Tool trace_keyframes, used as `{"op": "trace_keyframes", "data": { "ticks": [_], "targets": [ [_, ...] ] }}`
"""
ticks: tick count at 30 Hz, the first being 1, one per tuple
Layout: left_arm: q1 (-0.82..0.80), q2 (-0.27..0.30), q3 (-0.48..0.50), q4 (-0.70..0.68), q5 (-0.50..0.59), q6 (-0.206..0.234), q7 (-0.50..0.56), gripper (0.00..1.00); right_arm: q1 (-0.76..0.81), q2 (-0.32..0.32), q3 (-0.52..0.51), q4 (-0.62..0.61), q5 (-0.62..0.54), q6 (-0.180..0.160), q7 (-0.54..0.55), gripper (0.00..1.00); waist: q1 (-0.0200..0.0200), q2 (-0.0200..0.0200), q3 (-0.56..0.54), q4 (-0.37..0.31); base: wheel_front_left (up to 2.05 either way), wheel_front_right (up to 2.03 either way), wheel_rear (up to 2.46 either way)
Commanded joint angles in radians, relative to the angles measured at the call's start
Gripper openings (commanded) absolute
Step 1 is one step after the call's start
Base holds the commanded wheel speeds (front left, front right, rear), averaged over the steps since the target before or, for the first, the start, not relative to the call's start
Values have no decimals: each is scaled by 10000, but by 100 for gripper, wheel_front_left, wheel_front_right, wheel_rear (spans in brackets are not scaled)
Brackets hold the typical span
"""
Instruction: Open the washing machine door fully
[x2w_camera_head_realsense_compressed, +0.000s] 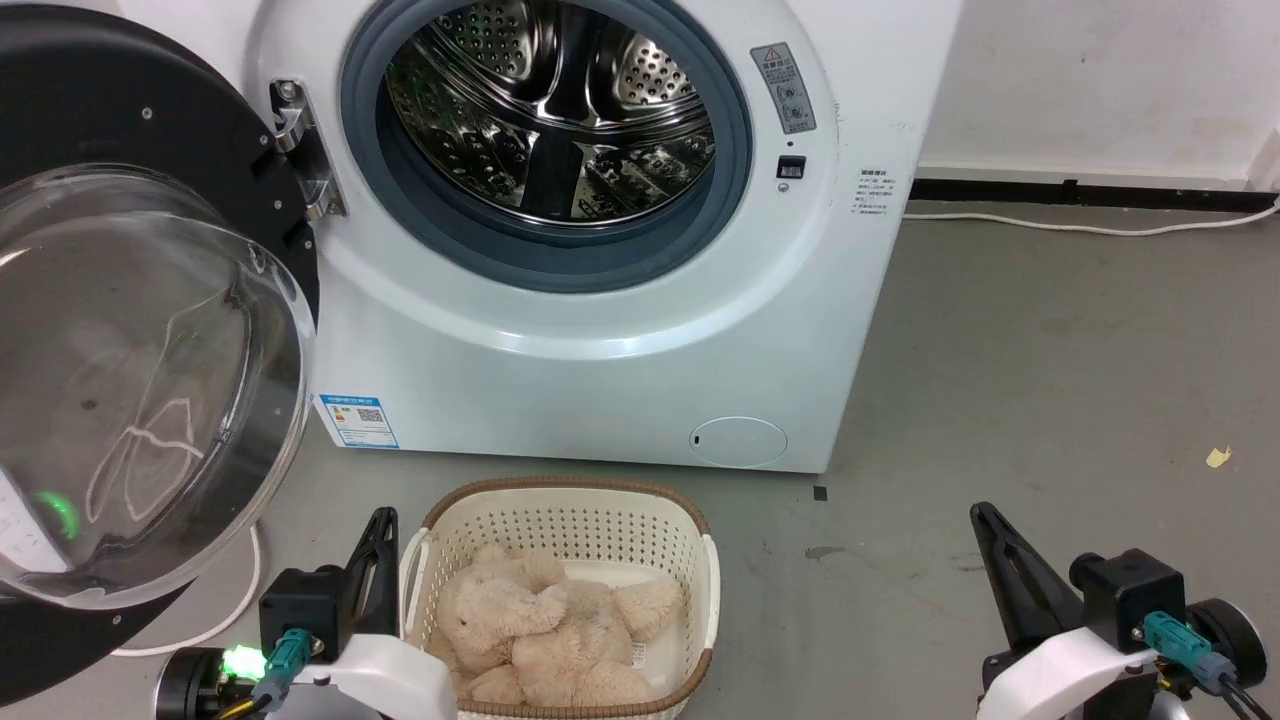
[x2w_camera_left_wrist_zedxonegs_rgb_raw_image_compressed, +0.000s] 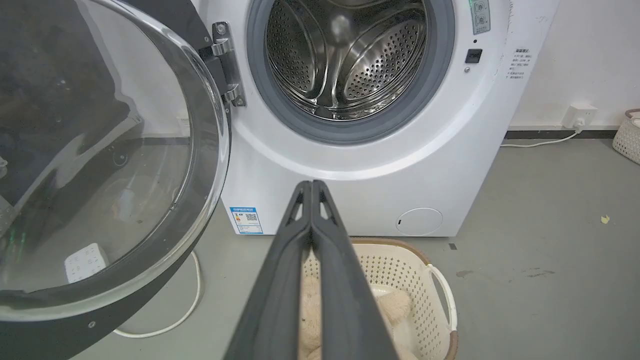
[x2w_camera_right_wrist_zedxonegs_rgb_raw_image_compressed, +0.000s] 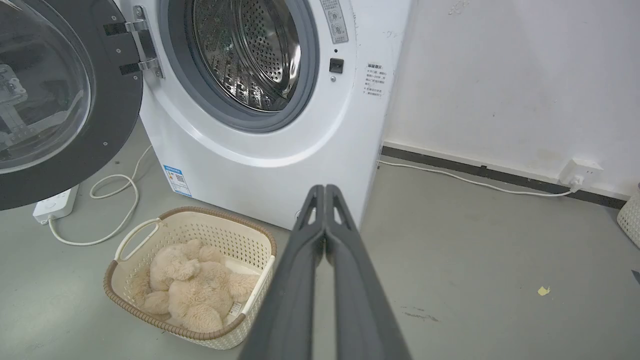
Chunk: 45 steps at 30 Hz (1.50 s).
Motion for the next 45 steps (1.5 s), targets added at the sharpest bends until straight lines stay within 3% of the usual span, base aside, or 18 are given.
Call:
{"op": "trace_keyframes", "data": {
  "ticks": [1, 45],
  "targets": [
    [-149, -3, 18, -32, 28, -57, 3, 0, -119, 32, 1, -43, -76, -9, 14, 0, 0, 0, 0, 0, 0, 0, 0],
    [-149, -3, 18, -32, 28, -57, 3, 0, -119, 32, 1, -43, -76, -9, 14, 0, 0, 0, 0, 0, 0, 0, 0]
  ]
}}
